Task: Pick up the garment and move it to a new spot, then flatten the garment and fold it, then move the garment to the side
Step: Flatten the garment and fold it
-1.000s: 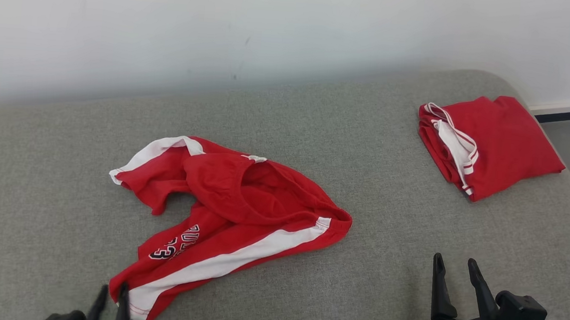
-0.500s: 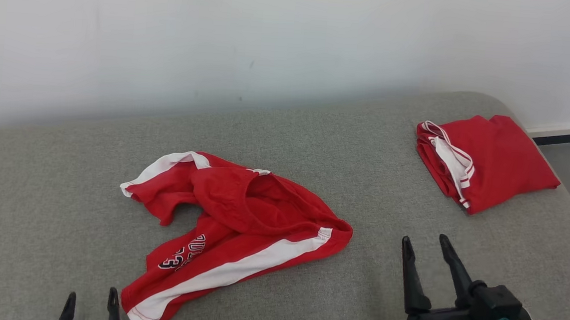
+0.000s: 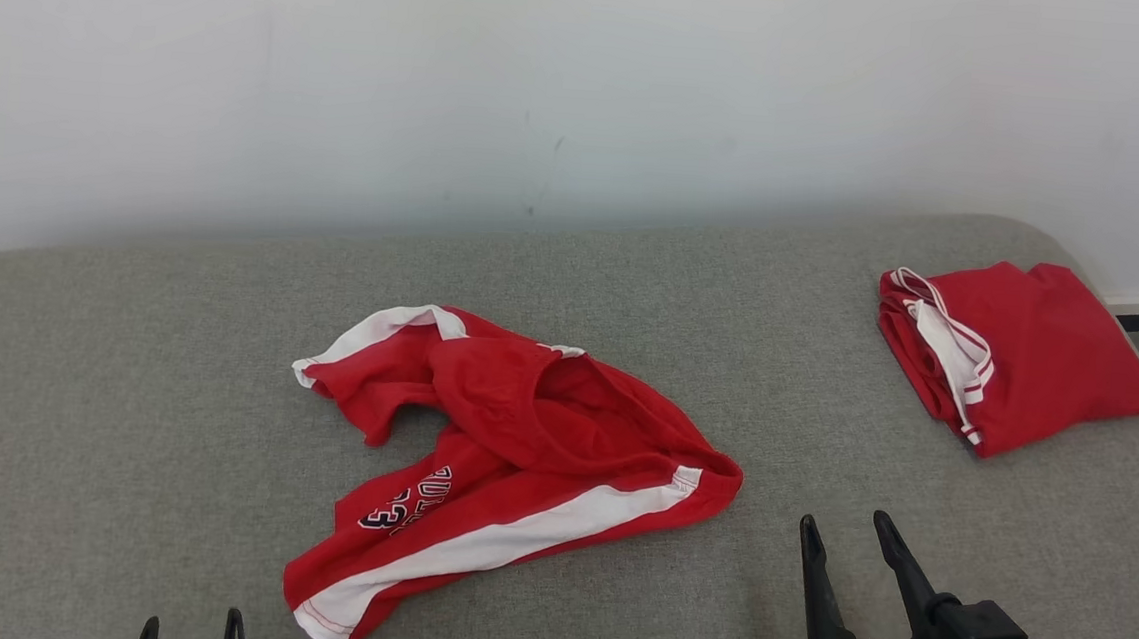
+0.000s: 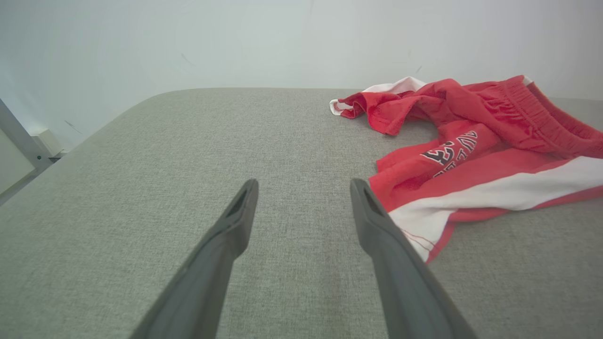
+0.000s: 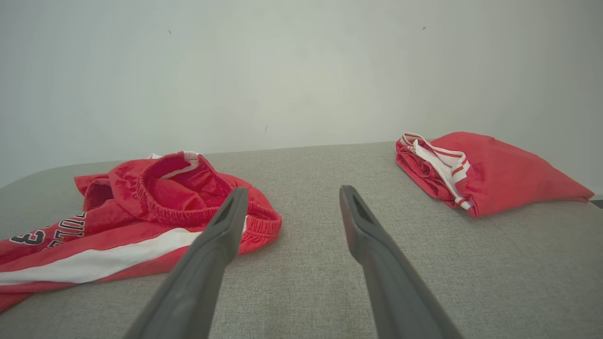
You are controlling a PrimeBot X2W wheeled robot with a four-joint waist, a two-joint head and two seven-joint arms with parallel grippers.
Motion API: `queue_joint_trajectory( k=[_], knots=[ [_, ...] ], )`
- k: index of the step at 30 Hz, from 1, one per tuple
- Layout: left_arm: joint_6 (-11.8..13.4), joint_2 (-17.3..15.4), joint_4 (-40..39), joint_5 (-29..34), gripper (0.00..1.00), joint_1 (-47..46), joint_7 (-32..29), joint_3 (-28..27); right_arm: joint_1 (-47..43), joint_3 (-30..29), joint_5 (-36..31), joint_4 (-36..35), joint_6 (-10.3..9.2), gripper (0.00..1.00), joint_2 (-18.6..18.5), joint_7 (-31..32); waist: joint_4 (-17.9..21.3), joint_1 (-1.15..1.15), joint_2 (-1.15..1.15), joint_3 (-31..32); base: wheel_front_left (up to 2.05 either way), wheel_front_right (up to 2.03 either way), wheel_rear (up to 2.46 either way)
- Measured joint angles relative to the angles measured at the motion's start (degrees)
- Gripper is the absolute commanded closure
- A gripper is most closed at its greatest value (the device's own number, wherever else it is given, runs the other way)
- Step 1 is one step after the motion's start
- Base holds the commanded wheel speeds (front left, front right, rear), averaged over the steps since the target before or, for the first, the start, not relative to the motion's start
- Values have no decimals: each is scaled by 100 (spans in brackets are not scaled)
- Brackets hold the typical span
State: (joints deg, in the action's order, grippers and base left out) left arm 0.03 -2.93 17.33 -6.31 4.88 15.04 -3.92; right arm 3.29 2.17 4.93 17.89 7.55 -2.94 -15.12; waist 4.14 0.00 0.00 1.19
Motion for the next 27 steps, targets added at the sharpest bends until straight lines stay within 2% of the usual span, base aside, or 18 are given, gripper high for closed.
queue_joint_trajectory(
  k=[15, 27],
  knots=[
    [-65, 0, 8, -29, 0, 16, 0, 114, -86, 7, 4, 152, 0, 0, 1, 0, -105, 0, 0, -27, 0, 0, 0],
    [-405, 0, 245, -758, 0, -150, 0, 641, 13, 26, -63, 191, 0, 0, 1, 0, -174, 0, 0, -335, 0, 0, 0]
  ],
)
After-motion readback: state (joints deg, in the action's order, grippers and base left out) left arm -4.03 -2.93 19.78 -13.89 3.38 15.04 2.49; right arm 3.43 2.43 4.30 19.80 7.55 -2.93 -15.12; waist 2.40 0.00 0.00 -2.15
